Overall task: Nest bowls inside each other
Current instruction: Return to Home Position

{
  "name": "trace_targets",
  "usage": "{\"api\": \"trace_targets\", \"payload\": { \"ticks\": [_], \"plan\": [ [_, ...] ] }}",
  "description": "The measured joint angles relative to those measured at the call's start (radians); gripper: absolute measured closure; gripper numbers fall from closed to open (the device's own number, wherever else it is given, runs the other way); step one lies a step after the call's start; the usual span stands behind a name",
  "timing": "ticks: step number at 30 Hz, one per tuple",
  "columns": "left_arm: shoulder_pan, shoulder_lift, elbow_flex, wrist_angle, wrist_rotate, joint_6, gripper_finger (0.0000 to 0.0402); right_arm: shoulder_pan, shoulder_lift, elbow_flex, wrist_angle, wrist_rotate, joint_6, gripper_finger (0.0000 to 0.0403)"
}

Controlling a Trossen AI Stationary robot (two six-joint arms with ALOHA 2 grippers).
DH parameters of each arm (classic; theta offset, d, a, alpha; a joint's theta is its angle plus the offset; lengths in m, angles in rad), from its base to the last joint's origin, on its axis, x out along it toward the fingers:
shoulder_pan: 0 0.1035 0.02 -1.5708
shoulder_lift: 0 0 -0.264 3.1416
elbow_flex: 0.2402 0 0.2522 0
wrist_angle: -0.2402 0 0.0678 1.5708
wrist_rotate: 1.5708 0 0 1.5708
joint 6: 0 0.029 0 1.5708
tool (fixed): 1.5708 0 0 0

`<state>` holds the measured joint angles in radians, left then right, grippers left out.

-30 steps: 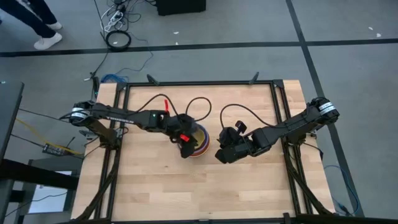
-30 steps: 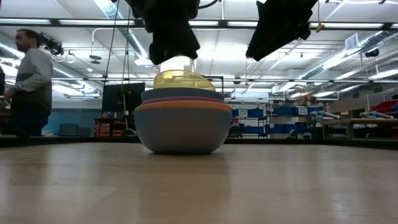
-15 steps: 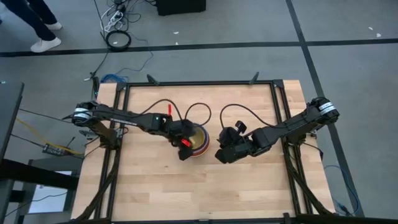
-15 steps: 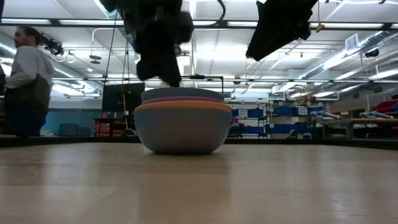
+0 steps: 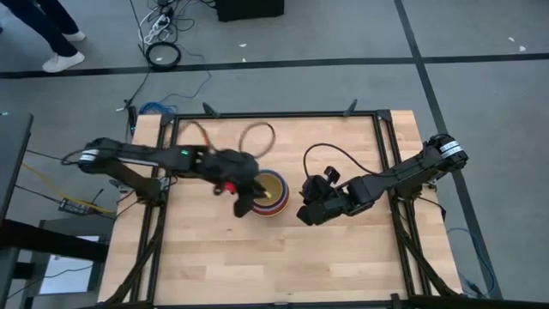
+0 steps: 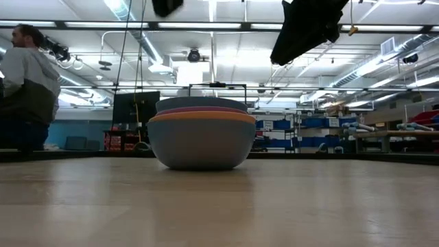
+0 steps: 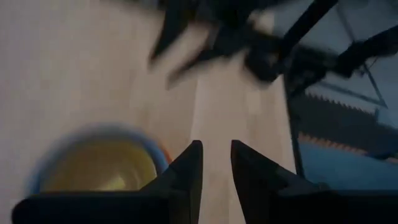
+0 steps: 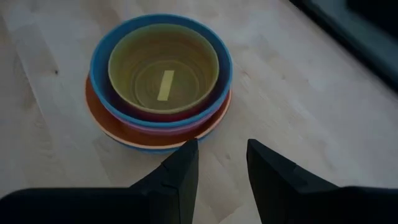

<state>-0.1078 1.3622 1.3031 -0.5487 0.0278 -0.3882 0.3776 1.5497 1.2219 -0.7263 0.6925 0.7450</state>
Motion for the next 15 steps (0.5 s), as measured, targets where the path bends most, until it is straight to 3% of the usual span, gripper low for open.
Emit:
{"api": "trace_targets", "payload": {
  "ticks": [6, 10, 12, 15],
  "plan": [
    [-0.082, -0.185, 0.021, 0.109, -0.133, 0.272, 0.031, 0.068, 0.0, -0.001, 0.175, 0.115, -0.277, 0.028],
    [-0.149, -0.278, 0.02, 0.146, -0.312, 0.336, 0.031, 0.119, -0.004, -0.001, 0.459, 0.154, -0.601, 0.0279],
    [-0.167, -0.315, 0.017, 0.136, -0.417, 0.404, 0.031, 0.105, -0.03, -0.001, 0.668, 0.028, -0.805, 0.0279],
    [-0.147, -0.361, -0.041, 0.336, -0.511, 0.578, 0.031, 0.009, -0.111, 0.001, 0.895, -0.339, -1.009, 0.028]
  ]
}}
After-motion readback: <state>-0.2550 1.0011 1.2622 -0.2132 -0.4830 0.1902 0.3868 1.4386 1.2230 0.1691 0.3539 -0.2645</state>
